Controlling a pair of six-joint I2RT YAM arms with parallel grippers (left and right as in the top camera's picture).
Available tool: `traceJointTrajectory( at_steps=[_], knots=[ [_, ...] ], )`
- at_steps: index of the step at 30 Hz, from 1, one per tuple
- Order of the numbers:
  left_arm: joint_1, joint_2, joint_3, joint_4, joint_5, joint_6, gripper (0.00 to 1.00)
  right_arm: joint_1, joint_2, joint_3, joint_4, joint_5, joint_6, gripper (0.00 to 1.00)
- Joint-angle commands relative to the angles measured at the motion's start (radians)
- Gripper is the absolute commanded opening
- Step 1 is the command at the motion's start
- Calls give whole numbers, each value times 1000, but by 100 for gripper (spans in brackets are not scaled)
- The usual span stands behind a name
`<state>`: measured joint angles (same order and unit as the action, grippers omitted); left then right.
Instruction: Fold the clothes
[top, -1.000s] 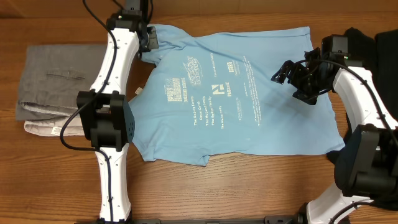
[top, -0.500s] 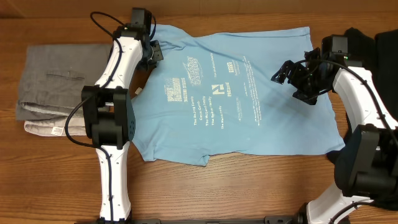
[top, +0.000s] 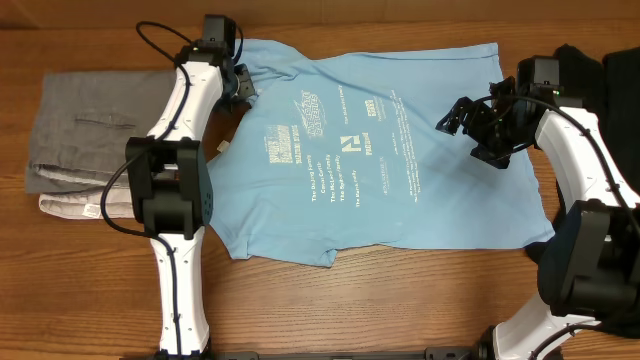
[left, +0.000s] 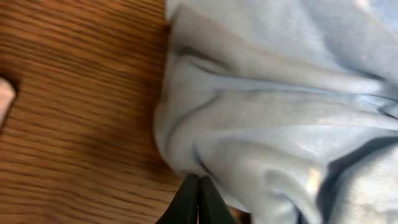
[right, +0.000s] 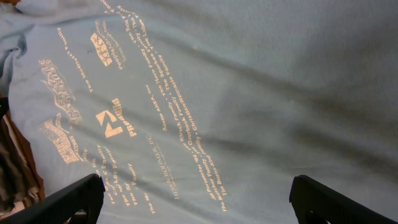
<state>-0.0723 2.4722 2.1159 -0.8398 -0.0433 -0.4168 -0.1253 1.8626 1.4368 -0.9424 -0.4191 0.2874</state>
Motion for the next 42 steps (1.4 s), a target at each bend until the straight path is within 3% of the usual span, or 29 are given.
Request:
traceJointTrajectory(
  at_steps=[1, 7, 14, 28, 38, 42],
  knots=[
    [11, 19, -12, 10, -19, -7, 4, -4, 0, 17, 5, -9, 0, 100],
    [17, 26, -15, 42, -12, -12, 4, -4, 0, 17, 5, -9, 0, 100],
    [52, 26, -6, 40, 153, -30, 4, -4, 0, 17, 5, -9, 0, 100],
    [62, 26, -33, 64, 127, -45, 4, -4, 0, 17, 5, -9, 0, 100],
    [133, 26, -26, 90, 367, -82, 4, -4, 0, 17, 5, -9, 0, 100],
    [153, 26, -26, 77, 387, -85, 4, -4, 0, 17, 5, -9, 0, 100]
  ],
)
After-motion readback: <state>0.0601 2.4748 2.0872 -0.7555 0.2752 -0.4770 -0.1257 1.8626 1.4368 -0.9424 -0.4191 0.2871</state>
